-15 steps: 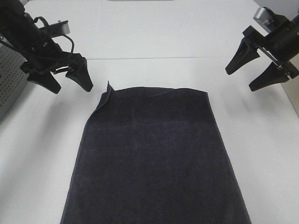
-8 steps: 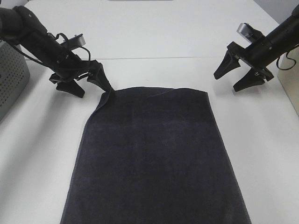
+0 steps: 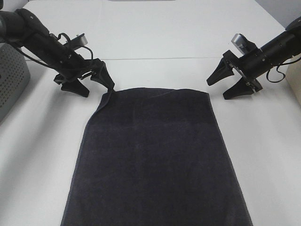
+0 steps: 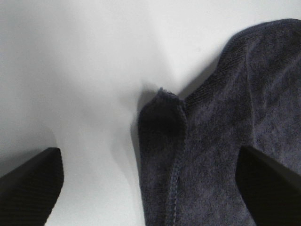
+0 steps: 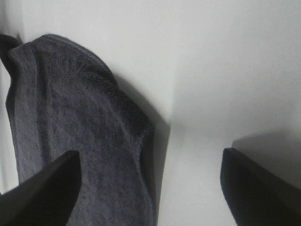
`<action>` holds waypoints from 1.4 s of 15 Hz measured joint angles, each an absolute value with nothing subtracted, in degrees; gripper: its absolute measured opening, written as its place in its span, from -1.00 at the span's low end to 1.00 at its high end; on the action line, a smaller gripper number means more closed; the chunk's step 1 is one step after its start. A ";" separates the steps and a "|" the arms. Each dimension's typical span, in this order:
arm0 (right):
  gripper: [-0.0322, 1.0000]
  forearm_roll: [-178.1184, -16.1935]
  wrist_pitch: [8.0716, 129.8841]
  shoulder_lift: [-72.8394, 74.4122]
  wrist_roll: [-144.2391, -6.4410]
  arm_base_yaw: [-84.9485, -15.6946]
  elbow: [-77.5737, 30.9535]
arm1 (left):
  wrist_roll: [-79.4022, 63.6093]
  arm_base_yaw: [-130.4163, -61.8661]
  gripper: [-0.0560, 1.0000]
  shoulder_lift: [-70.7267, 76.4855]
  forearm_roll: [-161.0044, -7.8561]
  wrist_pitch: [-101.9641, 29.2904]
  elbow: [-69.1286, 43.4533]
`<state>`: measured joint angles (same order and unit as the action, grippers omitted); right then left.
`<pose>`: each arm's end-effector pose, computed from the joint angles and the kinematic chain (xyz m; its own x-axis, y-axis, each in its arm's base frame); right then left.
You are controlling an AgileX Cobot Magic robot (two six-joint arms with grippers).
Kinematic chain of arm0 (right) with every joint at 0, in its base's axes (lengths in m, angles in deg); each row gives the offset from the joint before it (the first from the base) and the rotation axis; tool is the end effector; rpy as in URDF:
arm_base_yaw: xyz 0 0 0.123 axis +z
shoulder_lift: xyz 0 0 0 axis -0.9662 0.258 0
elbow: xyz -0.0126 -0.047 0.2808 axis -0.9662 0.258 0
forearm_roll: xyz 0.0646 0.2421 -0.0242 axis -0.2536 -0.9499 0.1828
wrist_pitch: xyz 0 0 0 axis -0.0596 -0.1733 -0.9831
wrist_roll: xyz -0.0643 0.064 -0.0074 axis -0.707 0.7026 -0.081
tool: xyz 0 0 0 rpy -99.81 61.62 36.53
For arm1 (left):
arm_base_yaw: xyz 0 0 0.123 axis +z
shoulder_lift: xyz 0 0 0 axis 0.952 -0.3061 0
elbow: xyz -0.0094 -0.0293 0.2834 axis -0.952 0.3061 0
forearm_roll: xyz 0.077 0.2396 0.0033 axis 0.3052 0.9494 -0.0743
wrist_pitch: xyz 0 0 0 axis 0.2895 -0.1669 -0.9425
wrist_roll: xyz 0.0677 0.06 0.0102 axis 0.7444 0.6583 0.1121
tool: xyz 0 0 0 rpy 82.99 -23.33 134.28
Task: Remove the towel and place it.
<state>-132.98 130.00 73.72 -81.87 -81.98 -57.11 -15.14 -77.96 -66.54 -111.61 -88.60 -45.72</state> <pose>0.4918 0.0000 0.0845 -0.9925 -0.0311 -0.1178 -0.0998 0.7622 0.6395 0.4981 -0.1000 0.1042 -0.9490 0.1143 -0.2937 0.2574 0.8188 -0.5131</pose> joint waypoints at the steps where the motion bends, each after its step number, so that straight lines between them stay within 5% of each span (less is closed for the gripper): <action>1: 0.59 -132.98 130.00 73.72 -81.76 -81.98 -57.17 | -15.08 -77.91 0.88 -66.54 -111.67 -88.60 -45.72; 11: 0.53 -124.10 130.06 73.04 -75.80 -74.36 -57.97 | -15.08 -81.92 0.88 -66.95 -112.82 -87.11 -45.95; 14: 0.31 -120.20 127.48 72.87 -73.96 -68.06 -57.97 | -18.18 -84.78 0.83 -67.00 -112.70 -83.22 -45.95; 17: -0.22 -118.94 123.41 72.92 -69.44 -66.23 -57.97 | -20.30 -85.87 0.38 -67.40 -111.21 -81.21 -45.95; 21: -0.74 -118.65 122.44 73.38 -67.55 -66.29 -57.97 | -20.64 -85.87 -0.75 -67.80 -107.37 -79.32 -45.84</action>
<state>-118.65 122.44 73.38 -67.55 -66.29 -57.97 -20.64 -85.87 -67.80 -107.37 -79.32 -45.84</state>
